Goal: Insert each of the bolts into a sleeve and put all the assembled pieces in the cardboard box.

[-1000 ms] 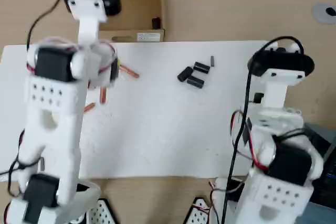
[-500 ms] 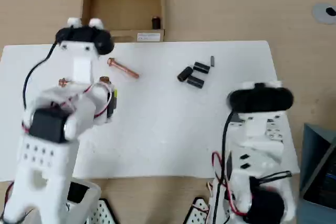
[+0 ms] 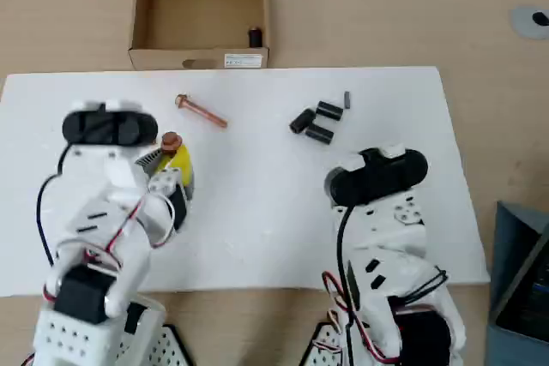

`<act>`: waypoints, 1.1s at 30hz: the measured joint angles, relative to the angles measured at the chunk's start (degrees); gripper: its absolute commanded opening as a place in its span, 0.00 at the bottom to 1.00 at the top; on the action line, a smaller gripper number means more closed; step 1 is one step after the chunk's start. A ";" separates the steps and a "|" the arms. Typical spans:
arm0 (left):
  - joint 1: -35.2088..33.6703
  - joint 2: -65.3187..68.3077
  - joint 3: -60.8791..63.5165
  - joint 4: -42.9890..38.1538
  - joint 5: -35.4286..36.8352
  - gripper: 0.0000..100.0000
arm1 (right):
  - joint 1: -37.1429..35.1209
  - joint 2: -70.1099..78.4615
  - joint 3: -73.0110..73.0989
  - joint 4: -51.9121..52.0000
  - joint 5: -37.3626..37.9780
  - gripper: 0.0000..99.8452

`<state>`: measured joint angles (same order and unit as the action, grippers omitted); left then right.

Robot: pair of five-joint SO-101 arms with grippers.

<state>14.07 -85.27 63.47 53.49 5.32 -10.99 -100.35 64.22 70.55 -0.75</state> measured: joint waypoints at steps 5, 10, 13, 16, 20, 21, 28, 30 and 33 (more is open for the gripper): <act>5.89 -11.16 5.80 -1.49 4.04 0.00 | -6.95 0.00 0.44 -0.79 -3.78 0.01; 8.70 -18.02 7.21 -1.76 9.67 0.00 | -14.68 0.00 1.58 -0.79 -4.92 0.01; 8.70 -18.73 7.21 -1.76 12.57 0.00 | -17.85 0.00 2.90 -0.79 -4.92 0.01; 8.97 -18.73 7.03 -1.76 15.56 0.00 | -21.45 0.00 3.96 -0.79 -4.92 0.01; 9.14 -18.73 5.63 -2.99 17.93 0.00 | -26.37 -1.85 5.89 -0.79 -4.92 0.01; 9.14 -18.81 5.54 -4.13 18.11 0.00 | -27.34 -2.55 6.59 -0.79 -4.92 0.01; 9.49 -18.81 5.45 -11.08 18.20 0.00 | -32.79 -3.16 11.43 -1.76 -3.60 0.01; 11.25 -18.81 5.45 -11.16 18.20 0.00 | -33.32 -3.16 12.40 -2.90 -1.32 0.01; 14.51 -18.81 4.75 -11.16 18.20 0.00 | -33.41 -3.16 13.01 -4.31 0.35 0.01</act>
<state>28.57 -104.09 68.22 42.33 23.52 -44.40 -103.52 77.23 66.24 -0.40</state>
